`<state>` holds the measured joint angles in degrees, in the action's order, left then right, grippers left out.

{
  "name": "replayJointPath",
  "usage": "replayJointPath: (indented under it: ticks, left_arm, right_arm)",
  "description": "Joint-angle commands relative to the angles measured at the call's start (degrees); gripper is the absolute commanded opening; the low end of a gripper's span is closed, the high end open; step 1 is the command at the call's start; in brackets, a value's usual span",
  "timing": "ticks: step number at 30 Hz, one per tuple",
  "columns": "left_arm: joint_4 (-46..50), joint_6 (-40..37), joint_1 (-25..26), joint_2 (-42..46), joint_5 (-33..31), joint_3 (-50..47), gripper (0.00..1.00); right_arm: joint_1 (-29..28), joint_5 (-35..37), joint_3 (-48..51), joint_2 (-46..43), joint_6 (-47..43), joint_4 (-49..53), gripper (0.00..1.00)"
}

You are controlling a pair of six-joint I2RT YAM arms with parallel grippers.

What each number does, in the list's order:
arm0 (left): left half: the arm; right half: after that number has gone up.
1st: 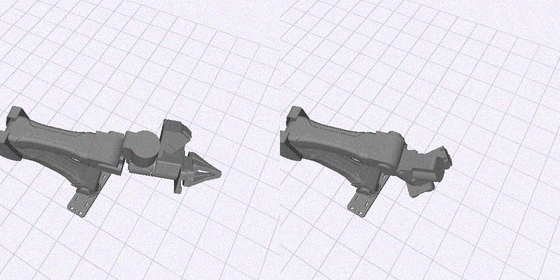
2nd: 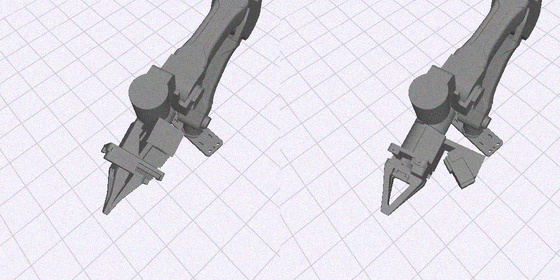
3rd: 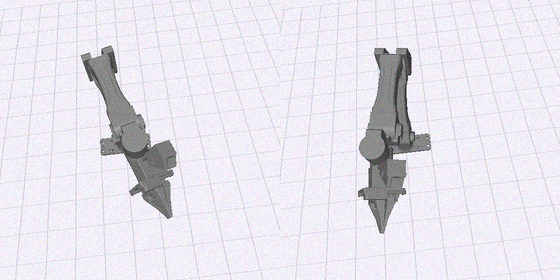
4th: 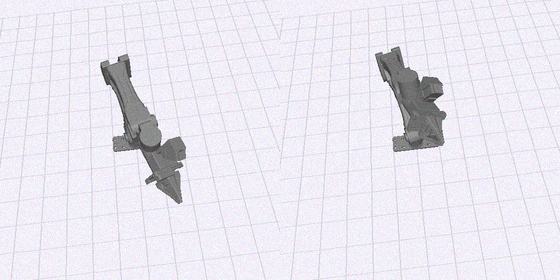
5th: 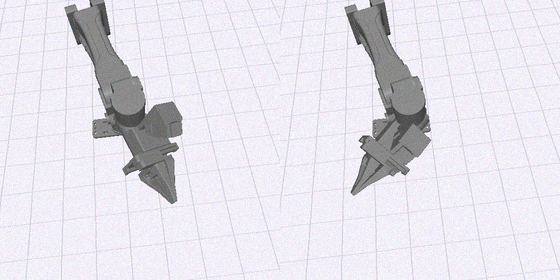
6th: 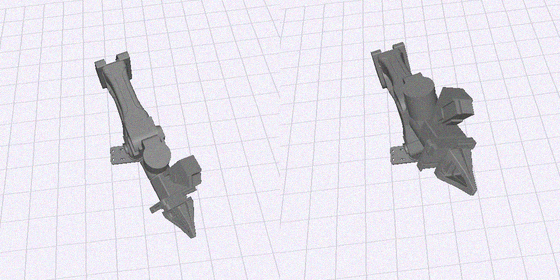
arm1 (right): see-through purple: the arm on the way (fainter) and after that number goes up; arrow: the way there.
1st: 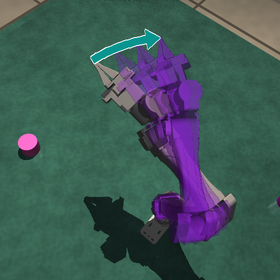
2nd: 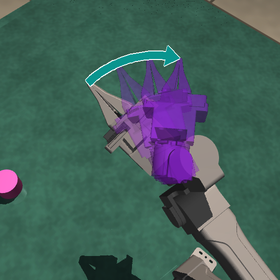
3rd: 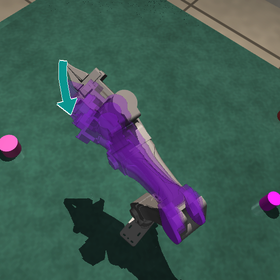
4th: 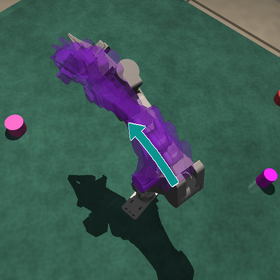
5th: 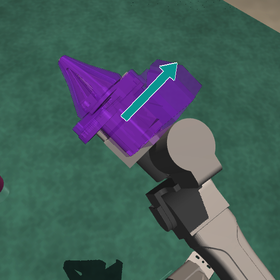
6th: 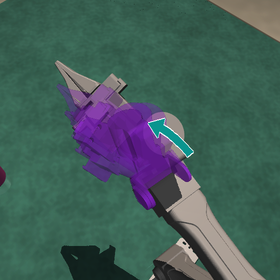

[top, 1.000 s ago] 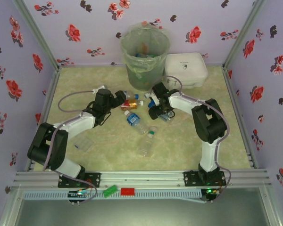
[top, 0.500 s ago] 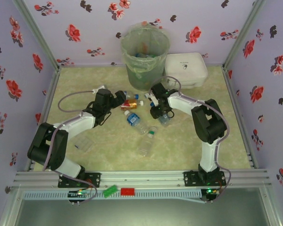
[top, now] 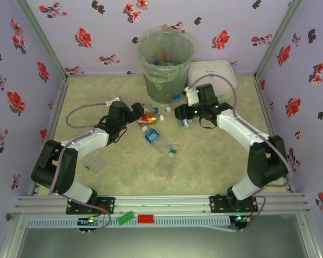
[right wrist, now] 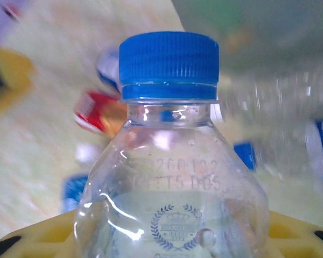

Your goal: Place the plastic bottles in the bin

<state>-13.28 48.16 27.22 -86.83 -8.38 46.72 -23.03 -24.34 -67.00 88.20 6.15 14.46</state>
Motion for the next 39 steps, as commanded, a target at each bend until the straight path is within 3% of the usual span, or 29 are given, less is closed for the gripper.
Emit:
replayJointPath:
  ticks: [1, 6, 12, 18, 24, 31, 34, 39]
  left_arm:
    - [-2.92, 0.92, -0.08, 0.88, -0.23, -1.34, 1.00]
    - [-5.04, 1.51, -0.19, 1.49, -0.32, -3.46, 1.00]
    - [-6.15, 1.33, -0.72, 3.44, -0.41, -6.18, 1.00]
    - [-5.12, 0.06, -1.69, 7.99, -0.86, -9.05, 1.00]
    - [-2.08, -1.80, -2.13, 13.55, -3.53, -12.05, 1.00]
    - [0.38, -3.57, -2.42, 17.73, -4.92, -13.95, 1.00]
    - [0.62, -3.88, -2.41, 18.39, -5.16, -14.35, 1.00]
    - [0.75, -3.79, -2.41, 18.36, -5.24, -14.31, 1.00]
  right_arm:
    - [1.77, -11.17, 0.35, -3.55, 7.22, -10.77, 0.47]
    - [3.16, -15.56, -5.68, -4.27, 11.84, -16.58, 0.46]
    - [3.18, -13.16, -18.94, 1.00, 14.42, -20.98, 0.46]
    - [3.15, -3.80, -33.34, 12.87, 16.05, -24.17, 0.45]
    - [3.07, 0.60, -47.10, 26.35, 18.41, -27.40, 0.45]
    - [2.83, 2.75, -63.91, 40.02, 18.21, -19.40, 0.47]
    - [2.13, 3.67, -68.18, 42.64, 16.54, -15.62, 0.60]
    - [1.14, 6.16, -68.44, 42.30, 13.31, -13.78, 0.99]
